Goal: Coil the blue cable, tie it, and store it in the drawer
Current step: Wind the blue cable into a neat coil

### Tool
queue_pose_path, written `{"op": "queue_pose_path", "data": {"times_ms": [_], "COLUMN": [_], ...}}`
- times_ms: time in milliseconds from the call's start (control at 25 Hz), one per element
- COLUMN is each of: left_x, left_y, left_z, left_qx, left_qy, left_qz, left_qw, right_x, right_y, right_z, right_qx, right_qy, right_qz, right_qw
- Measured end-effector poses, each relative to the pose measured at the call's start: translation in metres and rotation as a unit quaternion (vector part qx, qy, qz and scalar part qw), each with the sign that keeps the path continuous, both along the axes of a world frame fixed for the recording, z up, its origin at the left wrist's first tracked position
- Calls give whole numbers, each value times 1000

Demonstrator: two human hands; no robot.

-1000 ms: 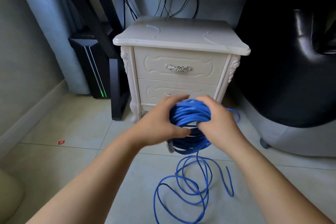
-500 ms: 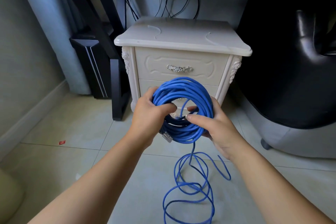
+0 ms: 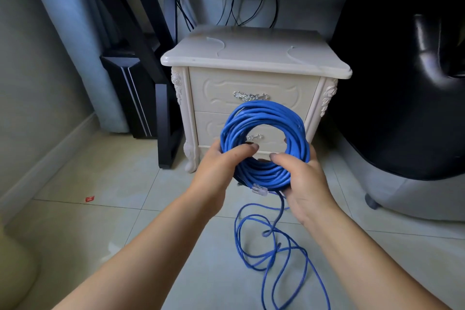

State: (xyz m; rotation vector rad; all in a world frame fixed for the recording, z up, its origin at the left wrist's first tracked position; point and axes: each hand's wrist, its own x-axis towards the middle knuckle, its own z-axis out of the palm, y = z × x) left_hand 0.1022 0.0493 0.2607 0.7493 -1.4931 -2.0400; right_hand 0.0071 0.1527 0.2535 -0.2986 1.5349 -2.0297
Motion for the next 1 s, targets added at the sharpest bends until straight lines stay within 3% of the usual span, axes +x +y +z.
{"op": "queue_pose_path", "data": {"times_ms": [120, 200, 320, 400, 480, 600, 760, 1000], "left_x": [2, 4, 7, 8, 8, 8, 9, 7], "left_y": [-8, -11, -8, -3, 0, 2, 3, 0], "left_z": [8, 13, 12, 10, 10, 14, 21, 20], "left_qx": [-52, -145, -382, -463, -466, -434, -312, -175], "left_qy": [-10, -20, -104, -151, -177, -166, -114, -81], "left_qz": [-19, -23, -73, -99, -92, -51, -26, 17], "left_qw": [998, 989, 915, 868, 862, 884, 943, 981], "right_x": [-10, -11, -6, -2, 0, -3, -15, -23], "right_y": [3, 6, 9, 10, 11, 14, 22, 26], "right_z": [1, 3, 6, 6, 7, 13, 17, 24], "right_qx": [69, 148, 237, 280, 282, 240, 143, 78], "right_qy": [106, 210, 348, 420, 434, 387, 257, 162], "right_qz": [-7, 23, 65, 86, 93, 108, 182, 207], "right_qw": [992, 966, 905, 859, 850, 884, 938, 962]}}
